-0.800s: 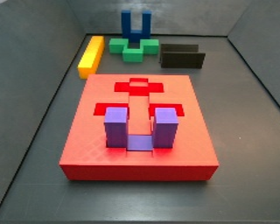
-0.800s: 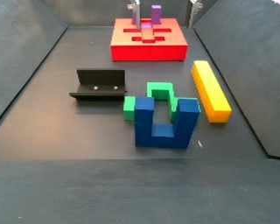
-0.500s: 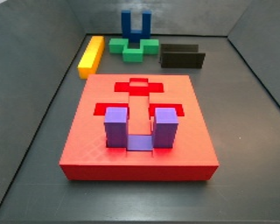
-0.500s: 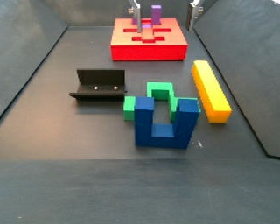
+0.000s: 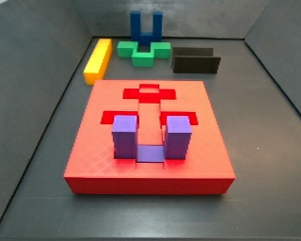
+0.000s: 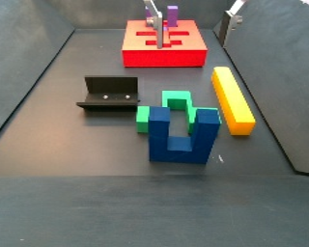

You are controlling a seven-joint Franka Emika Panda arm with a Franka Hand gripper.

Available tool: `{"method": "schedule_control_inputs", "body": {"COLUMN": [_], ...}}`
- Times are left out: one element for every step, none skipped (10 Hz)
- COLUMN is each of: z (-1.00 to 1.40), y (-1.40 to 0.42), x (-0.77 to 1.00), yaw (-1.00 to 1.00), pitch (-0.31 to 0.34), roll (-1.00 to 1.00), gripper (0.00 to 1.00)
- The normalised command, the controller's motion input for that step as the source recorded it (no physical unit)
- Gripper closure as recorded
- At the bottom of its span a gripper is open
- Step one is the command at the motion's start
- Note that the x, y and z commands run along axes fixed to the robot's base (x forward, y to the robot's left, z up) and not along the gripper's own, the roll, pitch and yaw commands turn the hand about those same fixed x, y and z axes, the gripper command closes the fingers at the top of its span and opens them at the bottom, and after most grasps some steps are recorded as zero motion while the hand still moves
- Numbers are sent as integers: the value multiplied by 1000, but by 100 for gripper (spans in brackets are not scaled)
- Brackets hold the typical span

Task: Pick up the blue object. Move up. Move to above the board. Insert the blue object.
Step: Pick up the blue object.

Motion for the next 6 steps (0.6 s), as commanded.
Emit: {"method": "schedule_control_inputs", "body": {"z": [223,0,-86,-69,0,0], "y": [366,297,180,69,117,157], "x": [666,526,497,549,620,660], "yaw": [-289,-326,-371,-320,-257,-217], "pitch": [216,234,209,214,234,231], "roll": [-7,101,151,160,117,44], "gripper": [0,0,0,0,0,0]}}
